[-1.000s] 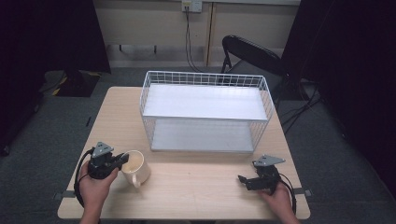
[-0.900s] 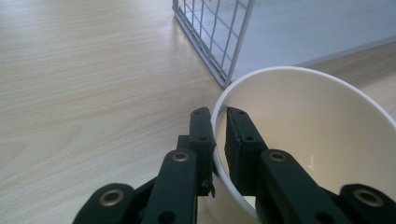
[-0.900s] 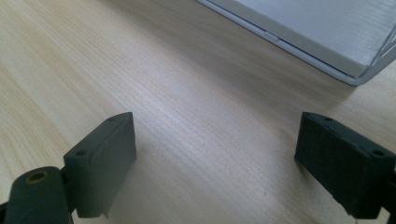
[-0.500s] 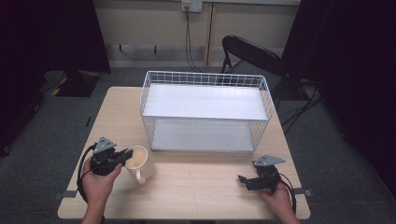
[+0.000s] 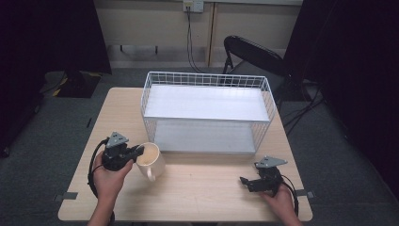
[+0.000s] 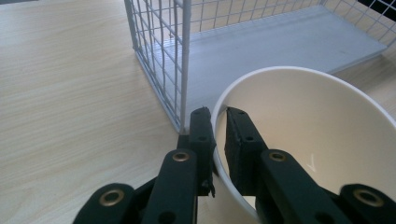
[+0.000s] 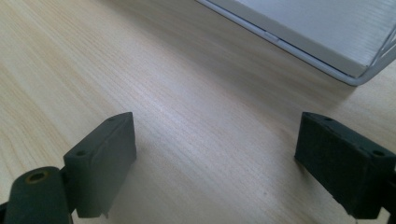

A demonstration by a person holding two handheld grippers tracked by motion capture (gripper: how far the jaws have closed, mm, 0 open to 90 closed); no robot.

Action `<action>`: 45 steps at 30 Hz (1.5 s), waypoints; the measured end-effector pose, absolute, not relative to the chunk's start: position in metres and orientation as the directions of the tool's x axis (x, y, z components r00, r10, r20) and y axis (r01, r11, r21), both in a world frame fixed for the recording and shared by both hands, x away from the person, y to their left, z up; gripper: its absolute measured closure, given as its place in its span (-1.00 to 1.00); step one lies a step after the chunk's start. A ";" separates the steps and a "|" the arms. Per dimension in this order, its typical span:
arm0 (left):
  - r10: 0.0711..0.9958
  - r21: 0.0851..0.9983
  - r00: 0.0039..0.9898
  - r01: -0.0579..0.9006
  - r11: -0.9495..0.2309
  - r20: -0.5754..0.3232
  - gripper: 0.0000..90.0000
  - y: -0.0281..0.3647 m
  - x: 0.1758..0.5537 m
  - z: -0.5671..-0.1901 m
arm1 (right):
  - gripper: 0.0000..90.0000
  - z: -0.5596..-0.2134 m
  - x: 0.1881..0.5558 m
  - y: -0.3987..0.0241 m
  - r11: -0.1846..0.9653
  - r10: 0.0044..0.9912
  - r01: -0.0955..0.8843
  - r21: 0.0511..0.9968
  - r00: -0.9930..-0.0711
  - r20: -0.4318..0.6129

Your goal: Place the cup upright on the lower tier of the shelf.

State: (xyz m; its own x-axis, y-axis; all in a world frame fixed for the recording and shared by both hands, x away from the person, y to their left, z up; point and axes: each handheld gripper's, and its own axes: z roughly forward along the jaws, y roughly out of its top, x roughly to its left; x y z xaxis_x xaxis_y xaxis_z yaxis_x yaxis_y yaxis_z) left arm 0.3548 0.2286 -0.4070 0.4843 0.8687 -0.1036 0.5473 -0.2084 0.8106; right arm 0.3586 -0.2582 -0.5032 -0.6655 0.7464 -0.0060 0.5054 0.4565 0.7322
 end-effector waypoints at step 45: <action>0.873 0.849 0.480 0.495 -0.188 -0.087 0.81 0.159 0.377 -0.407 | -0.74 -0.503 0.358 -0.258 0.454 0.749 0.508 0.732 -0.662 -0.005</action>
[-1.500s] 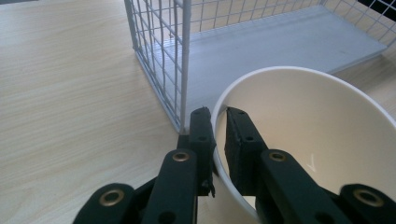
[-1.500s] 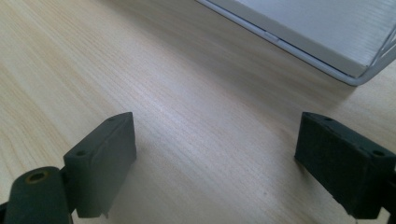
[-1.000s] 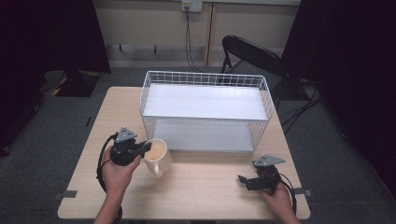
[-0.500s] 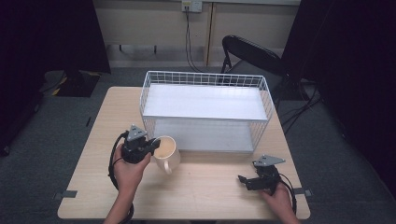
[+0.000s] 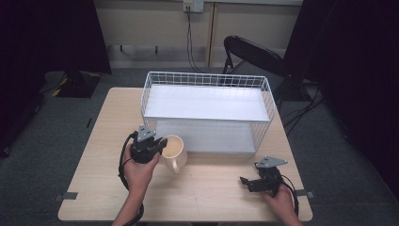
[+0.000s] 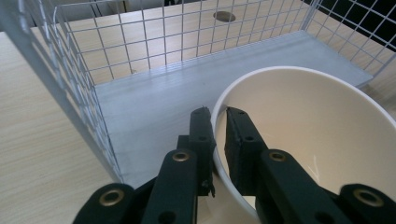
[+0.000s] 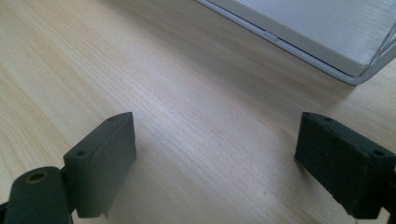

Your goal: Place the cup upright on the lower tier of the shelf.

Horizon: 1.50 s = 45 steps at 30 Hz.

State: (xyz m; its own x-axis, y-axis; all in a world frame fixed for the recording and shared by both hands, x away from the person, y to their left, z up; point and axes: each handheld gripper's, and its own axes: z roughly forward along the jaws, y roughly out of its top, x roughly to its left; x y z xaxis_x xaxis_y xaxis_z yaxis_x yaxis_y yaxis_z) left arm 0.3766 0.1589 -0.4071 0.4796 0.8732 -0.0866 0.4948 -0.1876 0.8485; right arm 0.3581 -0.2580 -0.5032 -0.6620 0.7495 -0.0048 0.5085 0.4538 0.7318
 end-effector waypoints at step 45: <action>0.918 0.873 0.396 0.457 -0.170 -0.029 0.81 0.108 0.407 -0.417 | -0.74 -0.503 0.358 -0.258 0.454 0.749 0.508 0.732 -0.662 -0.005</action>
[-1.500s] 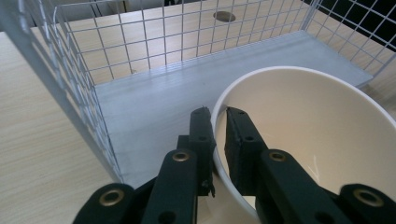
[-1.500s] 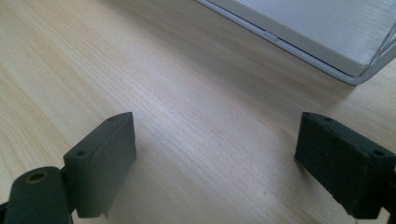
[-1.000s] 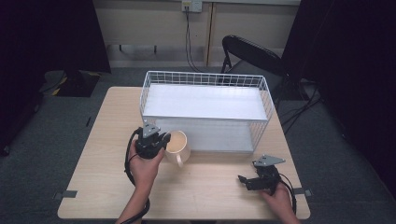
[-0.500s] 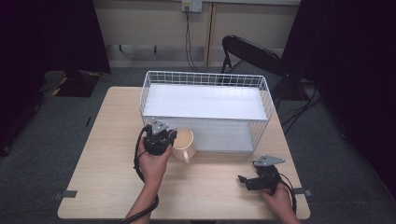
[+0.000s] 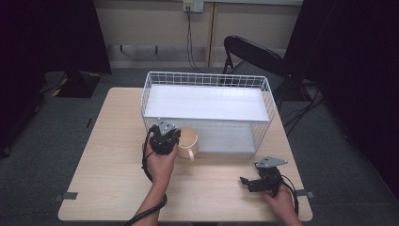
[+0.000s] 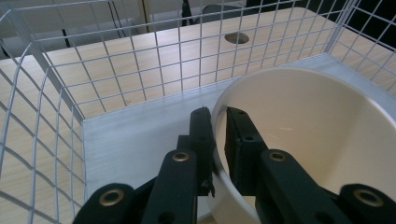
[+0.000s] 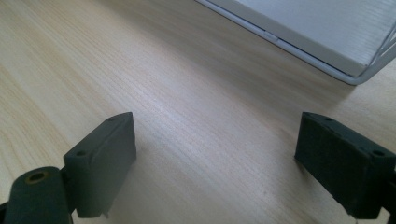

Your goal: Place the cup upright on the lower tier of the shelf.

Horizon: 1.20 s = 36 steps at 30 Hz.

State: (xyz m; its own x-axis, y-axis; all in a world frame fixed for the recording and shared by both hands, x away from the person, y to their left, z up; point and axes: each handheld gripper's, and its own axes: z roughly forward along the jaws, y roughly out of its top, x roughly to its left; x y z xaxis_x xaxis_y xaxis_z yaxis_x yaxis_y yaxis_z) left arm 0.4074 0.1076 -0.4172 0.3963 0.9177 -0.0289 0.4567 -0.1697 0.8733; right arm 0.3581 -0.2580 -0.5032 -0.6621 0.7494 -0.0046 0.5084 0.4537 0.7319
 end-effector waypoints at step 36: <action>0.952 0.884 0.307 0.444 -0.145 0.002 0.81 0.090 0.427 -0.438 | -0.74 -0.503 0.358 -0.258 0.454 0.749 0.508 0.732 -0.662 -0.005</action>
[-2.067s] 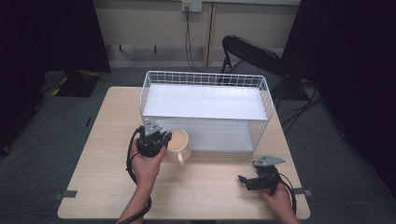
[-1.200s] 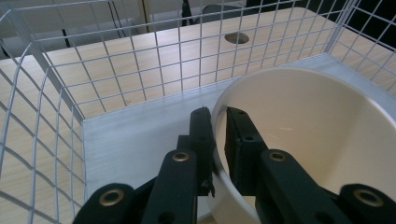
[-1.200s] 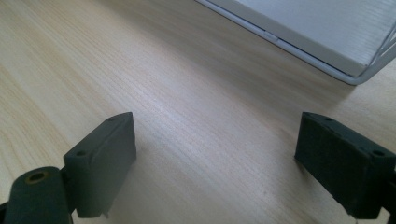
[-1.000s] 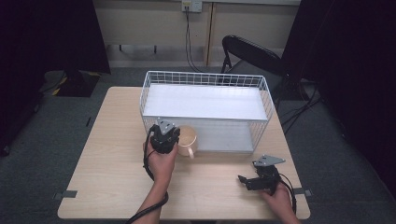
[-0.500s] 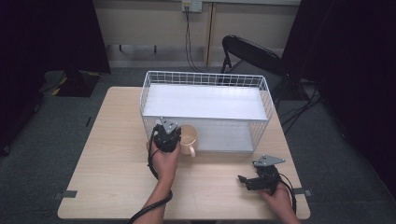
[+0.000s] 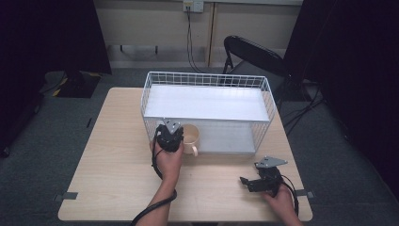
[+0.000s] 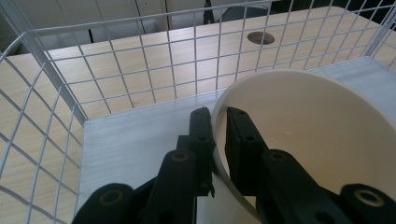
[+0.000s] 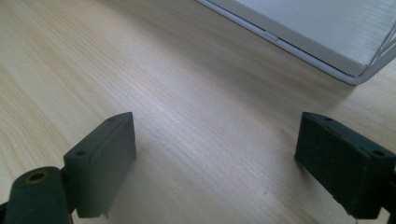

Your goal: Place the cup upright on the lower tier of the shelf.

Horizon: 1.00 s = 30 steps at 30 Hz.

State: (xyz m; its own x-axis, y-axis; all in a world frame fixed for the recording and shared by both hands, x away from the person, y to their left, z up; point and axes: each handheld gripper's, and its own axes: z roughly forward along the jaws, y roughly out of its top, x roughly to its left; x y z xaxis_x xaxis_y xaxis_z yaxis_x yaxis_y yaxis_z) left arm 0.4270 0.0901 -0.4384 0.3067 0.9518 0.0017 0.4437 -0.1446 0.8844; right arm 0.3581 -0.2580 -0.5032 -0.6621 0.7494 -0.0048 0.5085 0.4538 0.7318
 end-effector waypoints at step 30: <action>0.866 0.916 0.497 0.373 -0.148 -0.063 -0.27 0.106 0.382 -0.416 | -0.74 -0.503 0.358 -0.258 0.454 0.749 0.509 0.732 -0.662 -0.005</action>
